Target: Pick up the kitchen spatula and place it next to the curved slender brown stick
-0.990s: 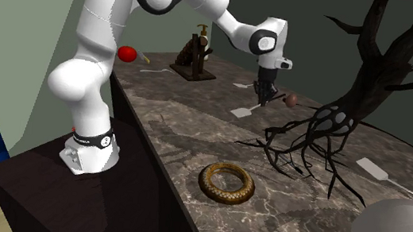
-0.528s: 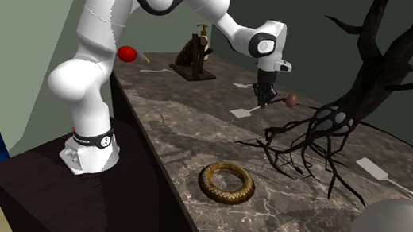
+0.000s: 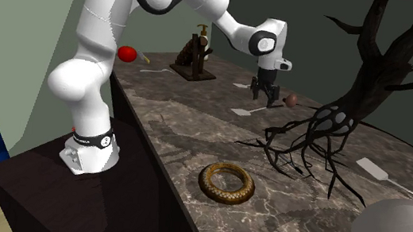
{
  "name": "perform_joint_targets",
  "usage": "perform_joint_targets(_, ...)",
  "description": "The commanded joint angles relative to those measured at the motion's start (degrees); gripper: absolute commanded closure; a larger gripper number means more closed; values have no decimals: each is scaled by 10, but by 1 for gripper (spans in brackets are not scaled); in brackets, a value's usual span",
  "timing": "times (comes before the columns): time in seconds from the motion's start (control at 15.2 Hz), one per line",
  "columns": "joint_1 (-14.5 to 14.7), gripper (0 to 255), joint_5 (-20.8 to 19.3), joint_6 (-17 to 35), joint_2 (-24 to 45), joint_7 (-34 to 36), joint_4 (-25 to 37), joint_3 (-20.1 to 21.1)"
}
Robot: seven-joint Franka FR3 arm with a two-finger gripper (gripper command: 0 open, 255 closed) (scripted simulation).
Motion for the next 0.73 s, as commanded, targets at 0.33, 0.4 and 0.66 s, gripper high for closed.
perform_joint_targets(0.33, -5, 0, 13, -50, -30, -8, 22, 6)
perform_joint_targets(0.4, -5, 0, 13, -50, -30, -8, 22, 6)
perform_joint_targets(0.66, -5, 0, 13, -50, -29, -8, 22, 6)
